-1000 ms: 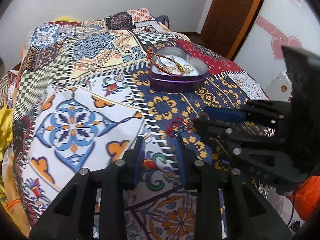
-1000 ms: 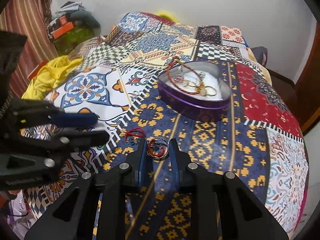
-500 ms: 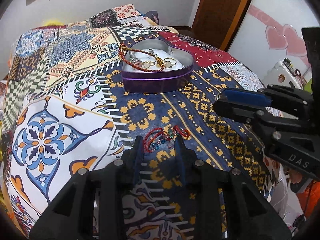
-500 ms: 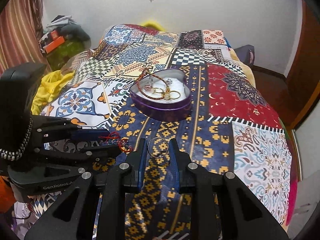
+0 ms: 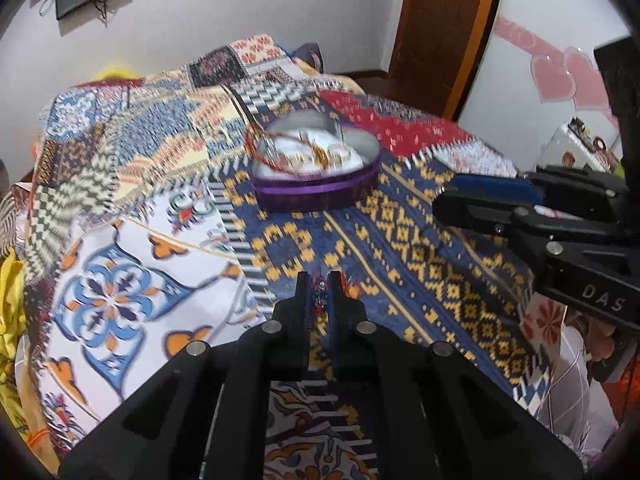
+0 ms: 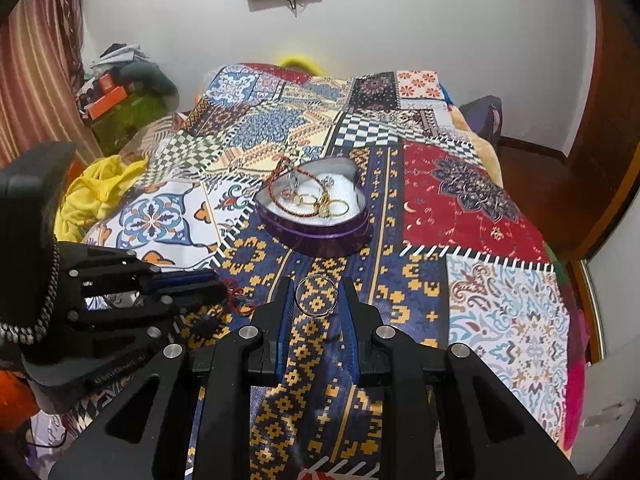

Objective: Organize jewelry

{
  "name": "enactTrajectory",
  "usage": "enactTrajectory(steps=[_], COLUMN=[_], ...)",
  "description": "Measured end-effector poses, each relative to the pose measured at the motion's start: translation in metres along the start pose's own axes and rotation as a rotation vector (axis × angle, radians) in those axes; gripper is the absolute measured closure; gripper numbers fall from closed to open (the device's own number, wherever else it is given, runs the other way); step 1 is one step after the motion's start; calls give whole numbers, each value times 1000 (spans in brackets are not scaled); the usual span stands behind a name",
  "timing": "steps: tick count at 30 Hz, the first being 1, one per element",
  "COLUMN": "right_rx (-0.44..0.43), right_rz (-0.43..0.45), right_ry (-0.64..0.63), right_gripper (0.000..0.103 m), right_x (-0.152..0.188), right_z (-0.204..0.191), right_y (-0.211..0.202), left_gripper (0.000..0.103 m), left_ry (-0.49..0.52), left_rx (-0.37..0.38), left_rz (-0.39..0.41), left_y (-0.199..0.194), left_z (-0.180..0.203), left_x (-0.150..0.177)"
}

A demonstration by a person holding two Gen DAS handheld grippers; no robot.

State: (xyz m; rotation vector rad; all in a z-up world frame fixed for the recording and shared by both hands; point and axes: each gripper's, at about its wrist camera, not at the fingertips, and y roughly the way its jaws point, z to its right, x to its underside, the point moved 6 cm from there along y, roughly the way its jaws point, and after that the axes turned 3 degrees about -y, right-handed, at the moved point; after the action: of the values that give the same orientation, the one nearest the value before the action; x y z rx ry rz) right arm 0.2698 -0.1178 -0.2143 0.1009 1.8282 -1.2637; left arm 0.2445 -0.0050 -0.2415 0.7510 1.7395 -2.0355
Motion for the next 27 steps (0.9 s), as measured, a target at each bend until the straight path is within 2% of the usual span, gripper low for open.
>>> enactTrajectory(steps=[14, 21, 27], right_rx=[-4, -14, -23], right_rz=[82, 114, 131], right_ry=[49, 51, 61], right_gripper=[83, 83, 83], right_x=[-27, -43, -52], right_z=[12, 13, 15], right_y=[-8, -6, -1], left_gripper=[97, 97, 97], left_ry=[-25, -27, -40], left_rx=[15, 32, 45], left_rz=[160, 211, 222], left_y=[-45, -51, -43], left_z=[-6, -6, -8], left_x=[-53, -77, -92])
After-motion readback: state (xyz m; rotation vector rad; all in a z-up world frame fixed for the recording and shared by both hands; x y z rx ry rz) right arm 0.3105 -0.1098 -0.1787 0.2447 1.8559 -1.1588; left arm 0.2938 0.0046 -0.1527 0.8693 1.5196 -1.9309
